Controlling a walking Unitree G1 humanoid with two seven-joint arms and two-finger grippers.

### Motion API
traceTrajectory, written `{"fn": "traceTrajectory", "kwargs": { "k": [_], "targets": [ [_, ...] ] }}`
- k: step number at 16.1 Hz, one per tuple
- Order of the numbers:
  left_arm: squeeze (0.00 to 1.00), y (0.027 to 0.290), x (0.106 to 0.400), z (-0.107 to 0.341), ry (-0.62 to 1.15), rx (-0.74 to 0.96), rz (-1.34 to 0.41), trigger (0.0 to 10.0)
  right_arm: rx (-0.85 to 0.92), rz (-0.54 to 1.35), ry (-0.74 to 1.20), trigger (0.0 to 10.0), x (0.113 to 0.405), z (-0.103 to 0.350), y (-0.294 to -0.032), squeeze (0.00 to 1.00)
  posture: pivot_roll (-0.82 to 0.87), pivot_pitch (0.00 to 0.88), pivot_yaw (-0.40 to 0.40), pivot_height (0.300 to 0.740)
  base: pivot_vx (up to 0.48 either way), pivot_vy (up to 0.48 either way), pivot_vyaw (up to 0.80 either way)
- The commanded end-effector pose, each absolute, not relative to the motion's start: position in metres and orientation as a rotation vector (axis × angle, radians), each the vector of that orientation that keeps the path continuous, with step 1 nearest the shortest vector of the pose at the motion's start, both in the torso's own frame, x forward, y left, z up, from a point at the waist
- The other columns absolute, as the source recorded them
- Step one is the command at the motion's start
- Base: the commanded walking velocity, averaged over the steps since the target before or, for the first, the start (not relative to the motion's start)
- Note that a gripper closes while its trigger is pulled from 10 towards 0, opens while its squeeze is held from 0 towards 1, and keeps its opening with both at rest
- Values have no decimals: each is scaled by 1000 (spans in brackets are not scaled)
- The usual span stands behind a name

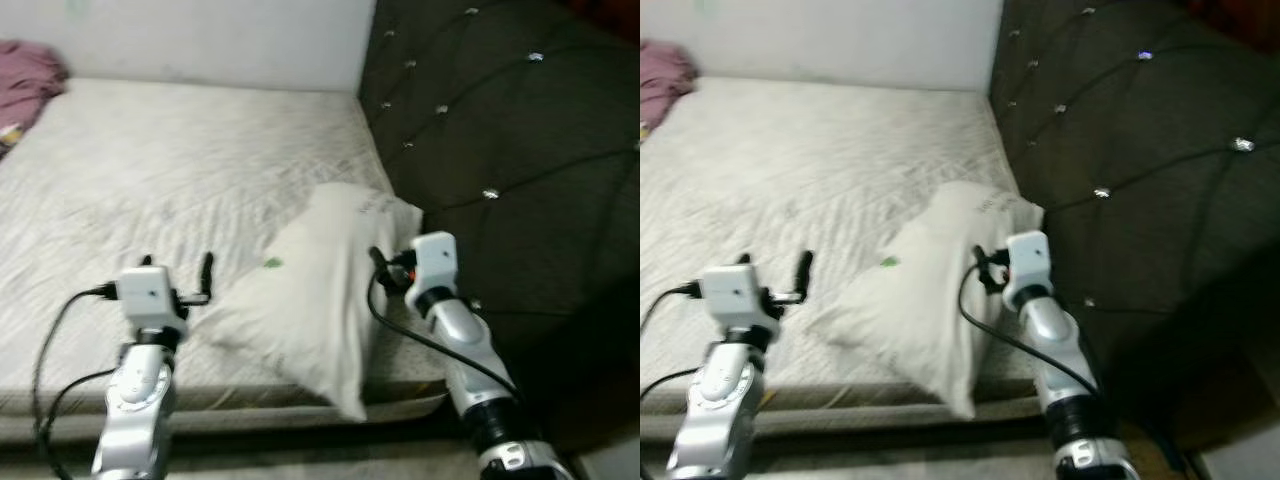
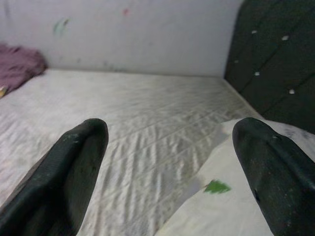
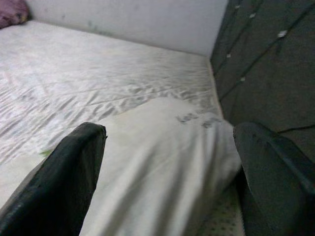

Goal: Clean up the room

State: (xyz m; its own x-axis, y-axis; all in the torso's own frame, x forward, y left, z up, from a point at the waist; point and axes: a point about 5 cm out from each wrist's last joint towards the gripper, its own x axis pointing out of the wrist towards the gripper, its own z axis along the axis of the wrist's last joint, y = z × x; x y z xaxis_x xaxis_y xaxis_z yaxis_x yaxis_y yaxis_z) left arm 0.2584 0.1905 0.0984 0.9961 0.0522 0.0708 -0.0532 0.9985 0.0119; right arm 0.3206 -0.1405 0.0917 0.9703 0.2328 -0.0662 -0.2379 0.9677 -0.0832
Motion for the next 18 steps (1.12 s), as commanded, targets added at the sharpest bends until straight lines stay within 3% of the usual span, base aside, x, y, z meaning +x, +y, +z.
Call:
{"fn": "traceTrajectory", "kwargs": {
  "k": [1,18],
  "targets": [
    [0,183,259,98,-69,-2,33,10000,-105,208,62,10000,320,91,-152,0,-19,0,-70,740,0,0,0],
    [0,194,246,99,-52,17,107,10000,-89,214,30,10000,324,102,-146,0,9,0,-77,740,0,0,-74]
  ]
}}
